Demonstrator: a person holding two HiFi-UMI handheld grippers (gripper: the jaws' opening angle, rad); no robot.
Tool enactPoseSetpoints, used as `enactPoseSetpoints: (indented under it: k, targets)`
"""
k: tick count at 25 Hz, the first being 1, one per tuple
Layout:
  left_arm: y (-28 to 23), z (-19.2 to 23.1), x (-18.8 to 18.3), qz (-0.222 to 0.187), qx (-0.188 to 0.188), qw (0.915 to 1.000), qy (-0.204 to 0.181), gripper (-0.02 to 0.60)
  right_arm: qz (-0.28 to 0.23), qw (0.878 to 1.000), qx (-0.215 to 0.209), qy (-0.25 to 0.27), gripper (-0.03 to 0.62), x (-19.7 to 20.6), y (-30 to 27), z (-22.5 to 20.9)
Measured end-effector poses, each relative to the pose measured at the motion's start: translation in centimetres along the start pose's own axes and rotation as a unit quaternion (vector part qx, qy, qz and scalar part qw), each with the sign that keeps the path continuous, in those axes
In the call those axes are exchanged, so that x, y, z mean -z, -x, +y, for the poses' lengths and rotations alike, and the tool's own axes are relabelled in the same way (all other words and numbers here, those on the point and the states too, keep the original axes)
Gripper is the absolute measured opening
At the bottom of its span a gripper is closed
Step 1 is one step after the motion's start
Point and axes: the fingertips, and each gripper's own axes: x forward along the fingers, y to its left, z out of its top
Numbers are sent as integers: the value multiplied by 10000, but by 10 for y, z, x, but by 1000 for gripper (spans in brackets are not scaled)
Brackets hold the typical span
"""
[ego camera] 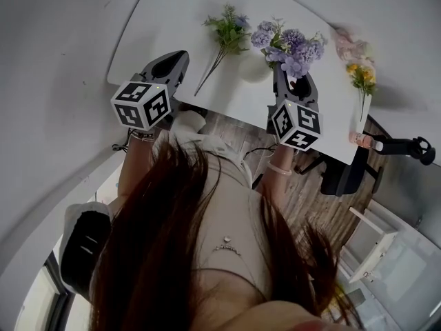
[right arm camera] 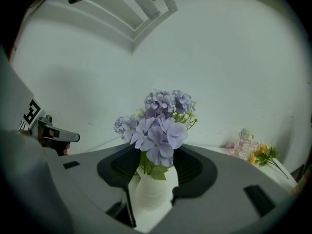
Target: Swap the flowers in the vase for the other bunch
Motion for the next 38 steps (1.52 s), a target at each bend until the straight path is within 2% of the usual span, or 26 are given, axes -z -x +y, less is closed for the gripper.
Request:
enactPoseSetpoints:
  k: [22, 38]
  targets:
    - [32, -66, 15, -36, 100, 9997, -213, 5, -44, 9999, -90, -30, 201, 6, 66, -2]
    - [76, -119, 51, -58, 260, 9989, -377, 5, -264, 9996, 9, -105, 120, 26, 140, 2]
